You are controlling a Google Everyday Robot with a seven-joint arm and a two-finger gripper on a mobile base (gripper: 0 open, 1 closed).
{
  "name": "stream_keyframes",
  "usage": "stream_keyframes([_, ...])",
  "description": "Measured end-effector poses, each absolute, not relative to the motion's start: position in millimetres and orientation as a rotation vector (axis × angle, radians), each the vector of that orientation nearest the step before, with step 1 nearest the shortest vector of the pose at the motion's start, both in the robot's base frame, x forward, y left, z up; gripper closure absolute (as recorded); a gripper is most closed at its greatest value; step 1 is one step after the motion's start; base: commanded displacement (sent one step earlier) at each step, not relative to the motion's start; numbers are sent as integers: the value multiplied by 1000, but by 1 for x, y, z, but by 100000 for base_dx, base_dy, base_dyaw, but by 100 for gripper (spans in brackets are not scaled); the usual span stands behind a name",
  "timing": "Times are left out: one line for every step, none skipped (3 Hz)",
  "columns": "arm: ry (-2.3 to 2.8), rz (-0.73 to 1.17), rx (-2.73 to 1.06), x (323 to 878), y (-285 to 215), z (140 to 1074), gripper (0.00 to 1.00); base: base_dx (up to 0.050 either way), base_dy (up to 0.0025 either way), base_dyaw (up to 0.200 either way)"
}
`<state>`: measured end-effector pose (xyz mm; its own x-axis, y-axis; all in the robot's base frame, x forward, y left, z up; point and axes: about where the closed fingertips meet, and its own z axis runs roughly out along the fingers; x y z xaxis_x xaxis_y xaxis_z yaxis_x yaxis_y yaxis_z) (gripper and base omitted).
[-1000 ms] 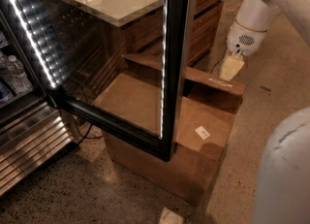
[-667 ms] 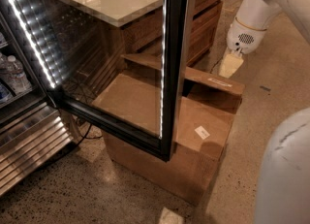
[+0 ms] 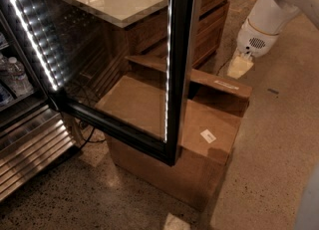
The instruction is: Close right fridge door
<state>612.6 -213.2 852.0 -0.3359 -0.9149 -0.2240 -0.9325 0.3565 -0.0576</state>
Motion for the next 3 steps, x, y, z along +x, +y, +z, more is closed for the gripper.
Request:
stream_keyframes([2330,-108,-1575,600,-204,880,100,0,0,0])
stream_keyframes([2290,-329,-1494,597,-200,876,100,0,0,0])
stream_keyframes([2297,-366,-1508,596,-203,849,100,0,0,0])
